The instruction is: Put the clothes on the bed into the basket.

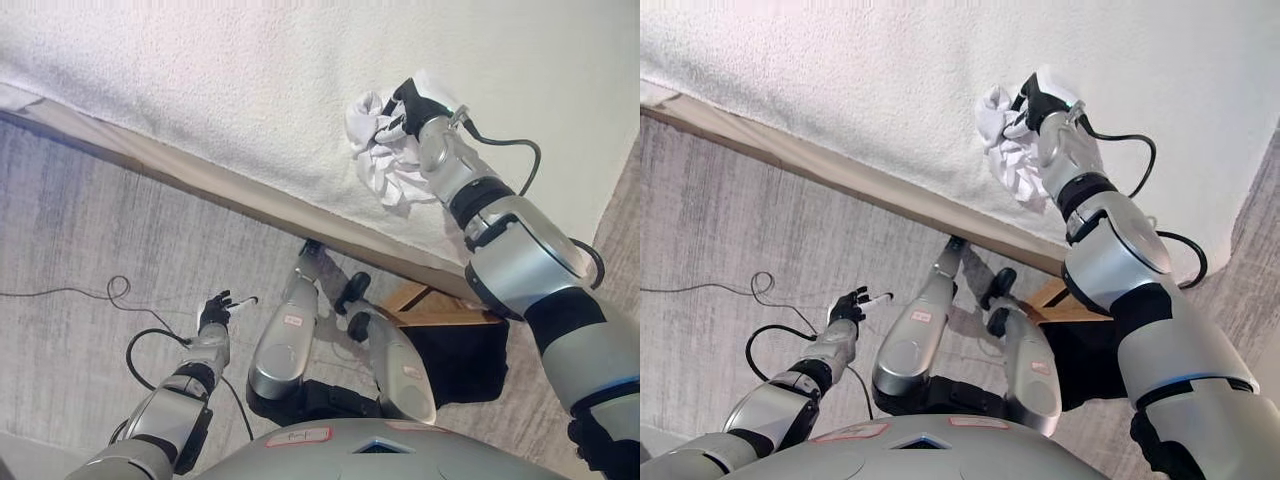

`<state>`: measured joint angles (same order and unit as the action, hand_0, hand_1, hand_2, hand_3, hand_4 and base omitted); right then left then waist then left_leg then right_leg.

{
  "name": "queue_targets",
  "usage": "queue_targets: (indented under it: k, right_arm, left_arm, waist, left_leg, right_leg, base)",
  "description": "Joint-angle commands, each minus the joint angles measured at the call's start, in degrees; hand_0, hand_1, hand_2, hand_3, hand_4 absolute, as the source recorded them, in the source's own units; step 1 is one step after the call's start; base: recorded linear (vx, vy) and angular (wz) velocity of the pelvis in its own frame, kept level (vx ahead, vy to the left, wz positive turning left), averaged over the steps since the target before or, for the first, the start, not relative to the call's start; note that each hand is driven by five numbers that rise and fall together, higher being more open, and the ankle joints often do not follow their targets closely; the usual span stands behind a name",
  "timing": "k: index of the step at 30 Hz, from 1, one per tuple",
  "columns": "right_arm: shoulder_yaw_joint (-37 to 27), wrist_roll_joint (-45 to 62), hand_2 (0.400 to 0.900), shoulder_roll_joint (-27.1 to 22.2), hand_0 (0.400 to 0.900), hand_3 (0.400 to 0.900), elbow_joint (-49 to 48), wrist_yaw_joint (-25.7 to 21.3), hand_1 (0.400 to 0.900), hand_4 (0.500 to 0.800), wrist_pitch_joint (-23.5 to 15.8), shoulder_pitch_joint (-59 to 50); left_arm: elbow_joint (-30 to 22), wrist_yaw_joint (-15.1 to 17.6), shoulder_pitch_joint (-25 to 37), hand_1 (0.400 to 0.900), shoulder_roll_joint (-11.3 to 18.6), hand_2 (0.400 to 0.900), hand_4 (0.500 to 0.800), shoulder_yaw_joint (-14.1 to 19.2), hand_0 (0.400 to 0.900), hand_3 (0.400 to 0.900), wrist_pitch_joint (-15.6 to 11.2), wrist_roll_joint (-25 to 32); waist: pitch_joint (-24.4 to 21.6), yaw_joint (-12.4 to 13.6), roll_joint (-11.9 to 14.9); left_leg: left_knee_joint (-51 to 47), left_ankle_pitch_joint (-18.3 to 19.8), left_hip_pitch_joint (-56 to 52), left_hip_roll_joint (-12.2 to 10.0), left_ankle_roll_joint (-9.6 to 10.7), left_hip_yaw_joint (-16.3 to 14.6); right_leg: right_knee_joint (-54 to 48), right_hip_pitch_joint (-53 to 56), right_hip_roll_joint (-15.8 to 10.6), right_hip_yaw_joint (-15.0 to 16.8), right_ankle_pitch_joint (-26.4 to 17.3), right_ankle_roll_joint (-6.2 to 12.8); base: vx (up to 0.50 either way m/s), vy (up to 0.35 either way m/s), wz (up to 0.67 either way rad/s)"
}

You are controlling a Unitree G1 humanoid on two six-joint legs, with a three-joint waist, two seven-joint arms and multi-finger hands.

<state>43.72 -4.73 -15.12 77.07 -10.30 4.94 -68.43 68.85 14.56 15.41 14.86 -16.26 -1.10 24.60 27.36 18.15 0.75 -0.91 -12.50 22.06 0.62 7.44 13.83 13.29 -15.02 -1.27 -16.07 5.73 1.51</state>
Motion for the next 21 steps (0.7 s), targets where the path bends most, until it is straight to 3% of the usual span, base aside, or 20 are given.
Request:
queue_targets:
  k: [1,14,21]
  right_arm:
    - [-1.69,0.06,0.4,-6.64,0.4,0.4,-2.93,-1.15,0.4,0.5,-0.31,0.99]
    - [-10.34,-2.52,0.4,-20.76,0.4,0.4,-3.92,1.61,0.4,0.5,0.05,14.62]
    - [-13.46,-5.19,0.4,-25.47,0.4,0.4,-0.51,2.62,0.4,0.5,-0.08,19.02]
  left_arm:
    - [3.71,1.17,-1.82,0.9,1.48,0.9,0.8,0.97,0.9,0.9,0.3,-0.89]
    - [4.99,-1.67,-3.82,0.9,0.71,0.9,0.8,4.51,0.9,0.9,1.17,-4.87]
    - [5.47,-2.78,-5.23,0.9,0.49,0.9,0.8,5.62,0.9,0.9,1.43,-6.94]
  waist:
    - [-2.24,-4.47,3.47]
    - [-9.63,-14.12,4.19]
    - [-11.68,-15.93,4.24]
  left_leg:
    - [-1.66,-0.07,-2.84,-3.32,-2.59,-3.16]
    - [-2.73,4.76,-12.09,-3.86,-4.1,-15.96]
    - [-3.11,6.66,-16.38,-5.48,-3.67,-24.07]
  right_leg:
    - [-5.63,2.56,-4.88,6.32,-6.47,4.21]
    - [-9.62,4.57,-6.25,16.54,-10.44,6.59]
    - [-11.81,4.58,-7.8,16.75,-13.75,8.44]
  base:
    - [0.05,0.083,-0.64]
    - [0.04,0.071,-0.61]
    - [0.02,0.022,-0.75]
